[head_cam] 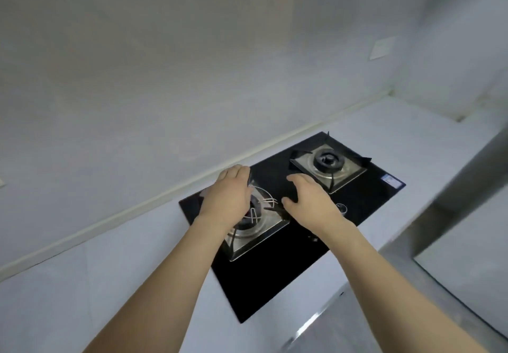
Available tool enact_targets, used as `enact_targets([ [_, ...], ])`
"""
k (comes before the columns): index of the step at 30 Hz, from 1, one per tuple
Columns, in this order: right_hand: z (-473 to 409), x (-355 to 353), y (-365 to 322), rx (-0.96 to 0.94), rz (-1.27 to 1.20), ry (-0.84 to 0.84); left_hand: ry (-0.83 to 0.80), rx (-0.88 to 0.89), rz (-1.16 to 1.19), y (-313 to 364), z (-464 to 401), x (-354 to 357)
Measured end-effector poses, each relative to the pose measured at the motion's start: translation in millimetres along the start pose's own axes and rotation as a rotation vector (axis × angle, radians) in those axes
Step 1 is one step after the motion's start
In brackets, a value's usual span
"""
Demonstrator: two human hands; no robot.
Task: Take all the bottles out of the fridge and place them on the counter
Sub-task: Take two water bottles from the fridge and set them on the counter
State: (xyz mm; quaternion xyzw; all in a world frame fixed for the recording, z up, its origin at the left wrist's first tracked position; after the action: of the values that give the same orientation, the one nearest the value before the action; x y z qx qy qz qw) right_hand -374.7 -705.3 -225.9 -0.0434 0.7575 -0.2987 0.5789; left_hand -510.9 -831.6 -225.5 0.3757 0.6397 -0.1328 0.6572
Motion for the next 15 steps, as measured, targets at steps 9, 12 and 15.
enact_targets([
  [9, 91.9, -97.3, 126.9, 0.233, 0.032, 0.138, -0.075, 0.233, -0.014, 185.7, -2.6, 55.3],
  [12, 125.3, -128.7, 167.3, 0.276, 0.046, 0.177, -0.076, 0.32, 0.002, 247.3, 2.0, 73.0],
  [15, 164.4, -160.7, 209.4, 0.35, 0.051, 0.229, -0.07, 0.423, 0.027, 311.3, 9.4, 94.0],
])
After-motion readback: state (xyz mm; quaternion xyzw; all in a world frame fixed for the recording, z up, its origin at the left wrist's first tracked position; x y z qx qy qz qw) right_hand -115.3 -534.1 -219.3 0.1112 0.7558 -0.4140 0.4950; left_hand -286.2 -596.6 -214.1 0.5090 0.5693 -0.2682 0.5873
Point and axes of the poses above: each hand's wrist, its own z-axis away from the middle knuckle, its own x-axis out of the palm, y = z × x, the point moved 2 cm from there along -z, towards the middle knuckle, and after that the axes turned 13 degrees about -x, right-handed, at the moved point
